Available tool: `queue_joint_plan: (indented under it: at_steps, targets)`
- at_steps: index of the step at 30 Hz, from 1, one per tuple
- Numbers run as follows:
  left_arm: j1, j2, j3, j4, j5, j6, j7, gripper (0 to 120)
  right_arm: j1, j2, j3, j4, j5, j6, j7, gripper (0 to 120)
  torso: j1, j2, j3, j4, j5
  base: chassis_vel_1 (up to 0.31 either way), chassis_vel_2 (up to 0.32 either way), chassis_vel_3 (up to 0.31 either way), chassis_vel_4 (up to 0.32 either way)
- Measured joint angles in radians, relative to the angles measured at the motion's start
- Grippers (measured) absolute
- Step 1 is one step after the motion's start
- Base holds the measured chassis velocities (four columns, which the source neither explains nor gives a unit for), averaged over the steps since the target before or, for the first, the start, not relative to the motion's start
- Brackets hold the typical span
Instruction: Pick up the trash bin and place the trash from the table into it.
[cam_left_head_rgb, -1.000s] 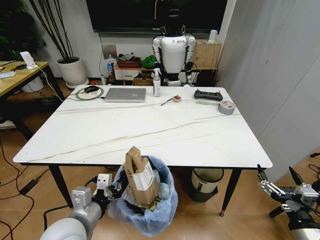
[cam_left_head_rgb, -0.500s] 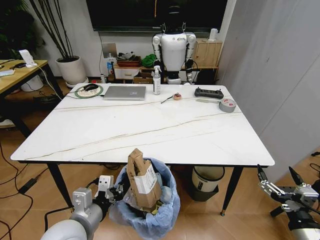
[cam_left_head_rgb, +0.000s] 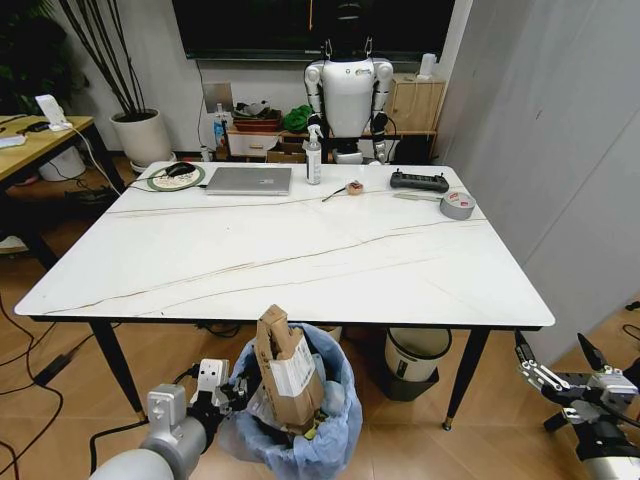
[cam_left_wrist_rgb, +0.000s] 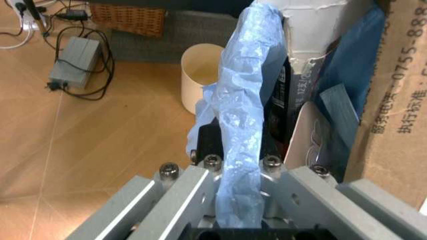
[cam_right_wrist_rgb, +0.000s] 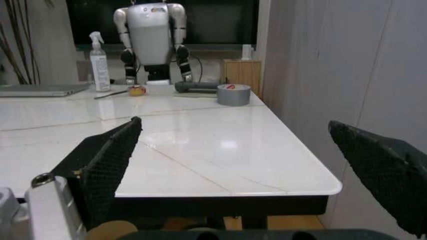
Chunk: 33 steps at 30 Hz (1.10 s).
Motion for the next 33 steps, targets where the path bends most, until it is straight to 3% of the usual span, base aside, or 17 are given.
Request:
queue_joint_plan:
  at_steps: [14, 33]
  targets:
    - [-0.001, -0.036, -0.004, 0.042, -0.002, -0.001, 0.004, 0, 0.000, 0.000, 0.000, 0.000, 0.000, 0.000, 0.000, 100, -0.031, -0.071, -0.040, 0.0000, 0.0000, 0.000, 0.000, 0.000, 0.000]
    - [0.034, -0.199, -0.014, 0.110, 0.051, -0.007, 0.021, 0, 0.000, 0.000, 0.000, 0.000, 0.000, 0.000, 0.000, 100, -0.070, -0.162, -0.092, 0.0000, 0.0000, 0.000, 0.000, 0.000, 0.000]
